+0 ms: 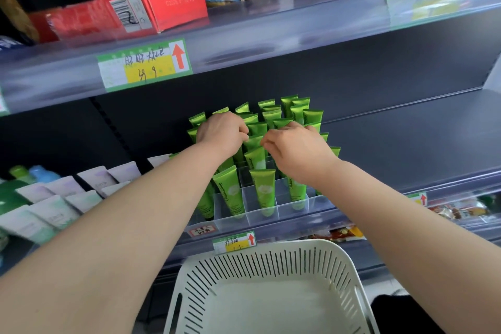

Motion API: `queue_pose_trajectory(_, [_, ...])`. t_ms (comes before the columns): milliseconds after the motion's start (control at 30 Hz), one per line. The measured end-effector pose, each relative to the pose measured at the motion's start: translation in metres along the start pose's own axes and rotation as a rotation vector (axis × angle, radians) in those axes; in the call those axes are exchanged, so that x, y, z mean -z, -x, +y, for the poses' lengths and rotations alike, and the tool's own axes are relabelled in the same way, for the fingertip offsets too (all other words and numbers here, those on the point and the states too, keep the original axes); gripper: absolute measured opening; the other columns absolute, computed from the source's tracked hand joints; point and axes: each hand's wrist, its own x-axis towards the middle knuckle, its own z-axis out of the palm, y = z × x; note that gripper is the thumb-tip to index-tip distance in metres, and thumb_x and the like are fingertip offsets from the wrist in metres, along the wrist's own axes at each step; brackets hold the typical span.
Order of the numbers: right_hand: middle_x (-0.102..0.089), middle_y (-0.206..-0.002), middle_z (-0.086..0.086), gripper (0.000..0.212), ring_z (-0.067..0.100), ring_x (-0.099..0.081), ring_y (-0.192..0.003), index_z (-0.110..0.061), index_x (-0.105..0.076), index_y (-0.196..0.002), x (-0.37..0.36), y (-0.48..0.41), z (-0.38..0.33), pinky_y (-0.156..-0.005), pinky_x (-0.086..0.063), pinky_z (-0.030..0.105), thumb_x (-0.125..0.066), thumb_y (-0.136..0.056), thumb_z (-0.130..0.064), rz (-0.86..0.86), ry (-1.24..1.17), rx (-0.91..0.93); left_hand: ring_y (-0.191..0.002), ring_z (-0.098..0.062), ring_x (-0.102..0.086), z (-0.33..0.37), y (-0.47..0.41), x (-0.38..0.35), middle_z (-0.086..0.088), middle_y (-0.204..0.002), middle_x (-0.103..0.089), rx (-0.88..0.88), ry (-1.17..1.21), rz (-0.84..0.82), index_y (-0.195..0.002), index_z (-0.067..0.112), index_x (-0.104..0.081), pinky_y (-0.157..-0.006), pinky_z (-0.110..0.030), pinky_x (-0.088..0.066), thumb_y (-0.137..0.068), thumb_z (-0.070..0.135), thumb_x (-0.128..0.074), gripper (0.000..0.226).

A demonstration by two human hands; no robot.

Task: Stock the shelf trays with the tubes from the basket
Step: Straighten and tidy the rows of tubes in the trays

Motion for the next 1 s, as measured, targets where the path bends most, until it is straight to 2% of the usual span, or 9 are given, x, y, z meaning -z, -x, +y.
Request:
queue_pose_trajectory(133, [-0.067,-0.105,-0.002,0.025,0.023,-0.049,-0.11,-0.026,-0.061,-0.113,0.004,-0.004,-0.024,-0.087,-0.038,0.039,-0.041,-0.099,-0.028,-0.031,-0.049,0.046,-0.104,-0.021,-0.061,-0.019,0.013,0.016,0.007,-0.109,-0.069,0.033,0.051,0.017,-0.099,0.028,-0.074,-0.08,-0.031,-0.048,-0.091,0.026,-0.064,0.013])
queue_pose_trajectory(200, [-0.066,-0.109,-0.003,0.024,0.022,-0.046,-0.115,-0.026,-0.062,-0.113,0.001,-0.006,-0.037,-0.092,-0.036,0.041,-0.045,-0.097,-0.028,-0.084,-0.061,0.094,-0.105,-0.019,-0.061,-0.03,0.02,0.021,0.009,-0.112,-0.068,0.041,0.076,0.018,-0.101,0.03,-0.073,-0.081,-0.03,-0.048,-0.092,0.025,-0.064,0.014])
queue_pose_trajectory(367, [-0.062,-0.115,0.0,0.024,0.023,-0.04,-0.12,-0.022,-0.061,-0.117,-0.014,-0.008,-0.062,-0.088,-0.032,0.041,-0.05,-0.096,-0.028,-0.16,0.063,0.175,-0.103,-0.011,-0.063,-0.052,0.034,0.026,0.013,-0.111,-0.068,0.012,0.137,0.009,-0.102,0.034,-0.073,-0.086,-0.032,-0.051,-0.09,0.026,-0.066,0.016])
queue_pose_trajectory(500, [-0.064,-0.107,-0.002,0.022,0.021,-0.039,-0.117,-0.029,-0.067,-0.109,-0.023,-0.009,-0.07,-0.081,-0.026,0.037,-0.053,-0.095,-0.02,-0.118,0.101,0.152,-0.105,-0.012,-0.061,-0.059,0.041,0.028,0.012,-0.113,-0.068,-0.028,0.104,0.01,-0.105,0.033,-0.072,-0.086,-0.03,-0.05,-0.091,0.026,-0.064,0.018])
queue_pose_trajectory(633, [-0.061,-0.106,0.0,0.023,0.02,-0.038,-0.119,-0.032,-0.069,-0.108,-0.019,-0.009,-0.07,-0.086,-0.027,0.038,-0.057,-0.093,-0.02,-0.069,0.112,0.135,-0.106,-0.013,-0.061,-0.061,0.042,0.027,0.012,-0.116,-0.067,-0.02,0.112,0.017,-0.106,0.033,-0.072,-0.085,-0.03,-0.05,-0.094,0.021,-0.059,0.021])
queue_pose_trajectory(833, [-0.063,-0.107,-0.003,0.027,0.021,-0.037,-0.118,-0.035,-0.068,-0.107,-0.019,-0.008,-0.071,-0.081,-0.025,0.038,-0.053,-0.093,-0.016,-0.126,0.149,0.155,-0.11,-0.018,-0.059,-0.058,0.044,0.016,0.009,-0.12,-0.066,0.0,0.084,0.077,-0.116,0.031,-0.068,-0.087,-0.032,-0.05,-0.096,0.017,-0.054,0.029])
queue_pose_trajectory(1000, [-0.06,-0.119,0.0,0.026,0.023,-0.036,-0.124,-0.028,-0.064,-0.114,-0.012,-0.007,-0.065,-0.086,-0.03,0.041,-0.042,-0.099,-0.027,-0.125,0.148,0.148,-0.116,-0.019,-0.053,-0.054,0.041,0.015,0.006,-0.122,-0.063,-0.037,-0.023,-0.007,-0.122,0.035,-0.064,-0.089,-0.033,-0.048,-0.096,0.021,-0.056,0.03])
